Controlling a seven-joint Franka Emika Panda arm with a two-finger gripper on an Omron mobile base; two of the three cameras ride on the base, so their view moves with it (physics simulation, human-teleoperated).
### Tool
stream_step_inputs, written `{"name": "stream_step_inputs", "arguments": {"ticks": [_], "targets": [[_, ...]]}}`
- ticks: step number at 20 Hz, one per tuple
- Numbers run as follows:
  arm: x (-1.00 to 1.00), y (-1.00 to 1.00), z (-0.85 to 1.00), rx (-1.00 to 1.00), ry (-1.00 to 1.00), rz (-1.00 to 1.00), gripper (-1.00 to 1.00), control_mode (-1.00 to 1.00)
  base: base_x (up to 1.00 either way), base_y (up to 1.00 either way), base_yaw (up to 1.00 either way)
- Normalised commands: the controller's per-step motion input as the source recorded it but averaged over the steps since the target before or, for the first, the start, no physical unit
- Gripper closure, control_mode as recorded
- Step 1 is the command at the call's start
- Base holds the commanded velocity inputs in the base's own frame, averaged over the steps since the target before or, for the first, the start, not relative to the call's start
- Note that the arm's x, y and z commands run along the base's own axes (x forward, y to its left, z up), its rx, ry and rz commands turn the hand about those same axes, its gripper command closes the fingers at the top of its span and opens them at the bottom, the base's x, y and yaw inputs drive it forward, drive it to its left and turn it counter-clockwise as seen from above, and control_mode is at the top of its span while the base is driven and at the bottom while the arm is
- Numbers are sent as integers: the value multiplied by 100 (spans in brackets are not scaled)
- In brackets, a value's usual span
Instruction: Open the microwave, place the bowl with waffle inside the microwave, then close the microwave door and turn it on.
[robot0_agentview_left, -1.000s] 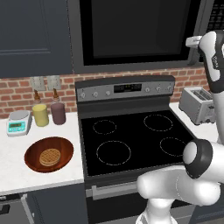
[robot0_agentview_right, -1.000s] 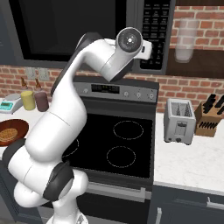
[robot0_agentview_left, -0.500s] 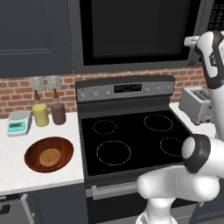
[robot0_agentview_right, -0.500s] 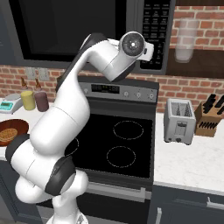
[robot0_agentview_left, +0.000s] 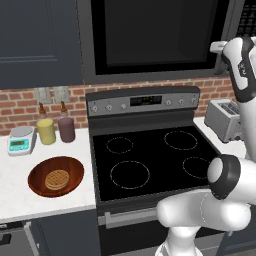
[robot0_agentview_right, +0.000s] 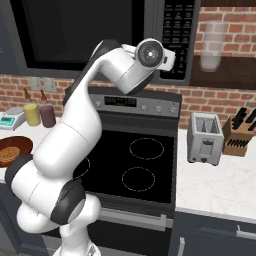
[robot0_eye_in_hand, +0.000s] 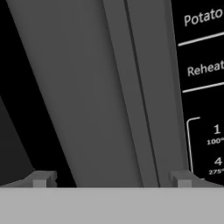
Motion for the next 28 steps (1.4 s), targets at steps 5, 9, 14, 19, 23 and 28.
{"name": "stream_step_inputs", "arguments": {"ticks": [5, 9, 14, 19, 23, 28], "targets": [[44, 0, -24, 0, 0, -1, 100, -100, 0, 0, 0], [19, 8, -7, 0, 0, -6, 100, -100, 0, 0, 0], [-18, 12, 3, 0, 15, -21, 100, -100, 0, 0, 0], [-67, 2, 5, -4, 17, -25, 100, -100, 0, 0, 0], [-98, 0, 0, -2, 3, -22, 100, -100, 0, 0, 0], [-100, 8, 0, -2, -4, -21, 100, -100, 0, 0, 0]]}}
